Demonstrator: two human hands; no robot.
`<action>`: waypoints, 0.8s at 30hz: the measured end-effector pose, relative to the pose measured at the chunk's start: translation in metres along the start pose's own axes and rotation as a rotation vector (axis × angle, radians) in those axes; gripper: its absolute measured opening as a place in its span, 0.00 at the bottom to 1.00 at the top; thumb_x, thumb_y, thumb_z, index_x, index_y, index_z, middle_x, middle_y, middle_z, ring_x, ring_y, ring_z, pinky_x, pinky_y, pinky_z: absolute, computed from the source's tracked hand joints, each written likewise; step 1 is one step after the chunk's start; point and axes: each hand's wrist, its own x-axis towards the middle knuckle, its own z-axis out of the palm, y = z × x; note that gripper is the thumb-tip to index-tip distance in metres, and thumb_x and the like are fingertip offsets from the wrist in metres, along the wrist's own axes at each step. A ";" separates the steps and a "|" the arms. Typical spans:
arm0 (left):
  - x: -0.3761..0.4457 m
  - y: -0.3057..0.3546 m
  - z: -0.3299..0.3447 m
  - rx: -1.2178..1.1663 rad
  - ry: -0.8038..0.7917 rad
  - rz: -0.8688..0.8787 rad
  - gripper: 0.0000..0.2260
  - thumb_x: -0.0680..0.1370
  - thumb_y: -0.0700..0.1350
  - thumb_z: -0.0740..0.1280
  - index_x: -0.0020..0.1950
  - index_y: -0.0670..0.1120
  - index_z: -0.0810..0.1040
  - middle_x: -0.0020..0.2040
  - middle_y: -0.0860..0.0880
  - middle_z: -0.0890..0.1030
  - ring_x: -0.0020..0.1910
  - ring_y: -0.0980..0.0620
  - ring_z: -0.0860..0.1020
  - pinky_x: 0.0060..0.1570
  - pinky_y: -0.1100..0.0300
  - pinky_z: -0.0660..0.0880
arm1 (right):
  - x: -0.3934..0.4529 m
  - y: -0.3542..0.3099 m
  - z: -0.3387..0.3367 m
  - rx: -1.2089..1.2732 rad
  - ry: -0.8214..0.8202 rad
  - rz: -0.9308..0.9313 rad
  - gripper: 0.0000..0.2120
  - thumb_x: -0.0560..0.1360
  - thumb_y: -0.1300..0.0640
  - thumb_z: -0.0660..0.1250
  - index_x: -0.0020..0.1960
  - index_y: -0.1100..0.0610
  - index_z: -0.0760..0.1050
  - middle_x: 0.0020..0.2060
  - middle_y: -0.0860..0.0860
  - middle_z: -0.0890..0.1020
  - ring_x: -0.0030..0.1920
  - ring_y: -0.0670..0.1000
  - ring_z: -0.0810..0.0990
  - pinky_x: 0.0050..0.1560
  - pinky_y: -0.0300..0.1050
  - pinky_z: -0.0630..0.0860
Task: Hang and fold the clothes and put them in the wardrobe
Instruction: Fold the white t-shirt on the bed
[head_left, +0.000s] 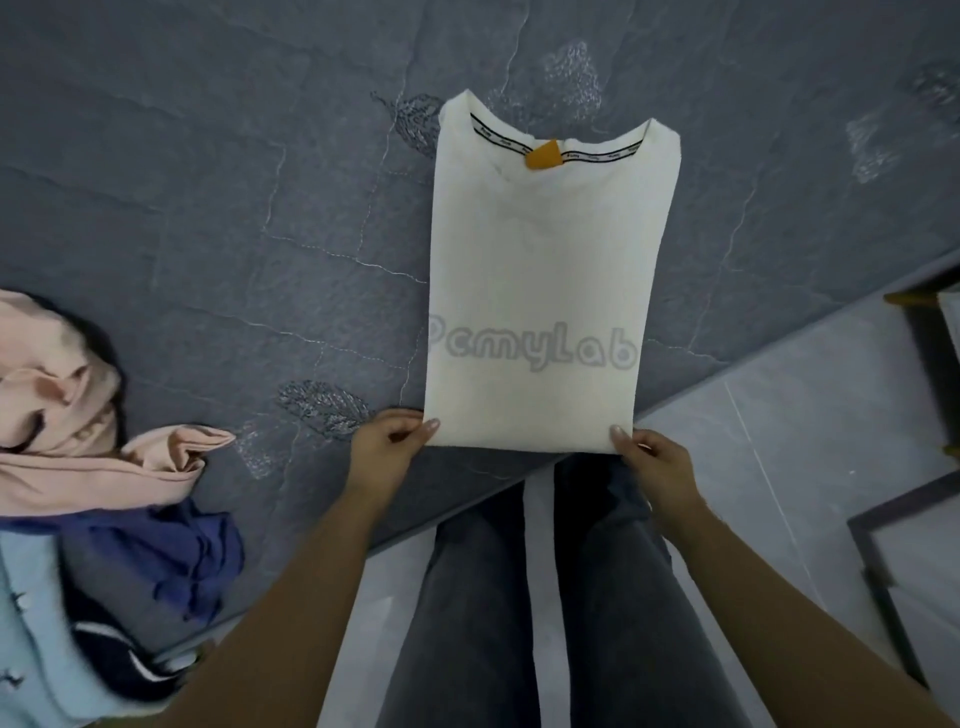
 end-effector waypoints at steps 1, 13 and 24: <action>0.000 -0.005 -0.003 0.053 0.007 0.035 0.06 0.73 0.39 0.74 0.45 0.36 0.84 0.47 0.45 0.80 0.42 0.55 0.78 0.46 0.72 0.73 | -0.001 0.003 -0.004 -0.005 -0.014 0.000 0.15 0.75 0.54 0.72 0.41 0.66 0.78 0.36 0.53 0.80 0.38 0.49 0.76 0.44 0.41 0.75; 0.030 0.046 0.002 -0.283 -0.119 -0.123 0.20 0.75 0.46 0.73 0.65 0.46 0.73 0.57 0.50 0.80 0.55 0.57 0.79 0.52 0.70 0.75 | 0.013 -0.043 0.003 0.283 0.027 -0.059 0.19 0.74 0.56 0.73 0.63 0.58 0.75 0.46 0.49 0.83 0.46 0.47 0.81 0.44 0.35 0.78; 0.149 0.180 0.025 -0.537 -0.455 -0.131 0.22 0.78 0.52 0.67 0.68 0.41 0.74 0.63 0.42 0.80 0.61 0.45 0.79 0.61 0.50 0.76 | 0.125 -0.196 0.016 0.342 -0.315 -0.145 0.19 0.73 0.50 0.74 0.61 0.54 0.78 0.54 0.51 0.85 0.53 0.53 0.84 0.50 0.49 0.82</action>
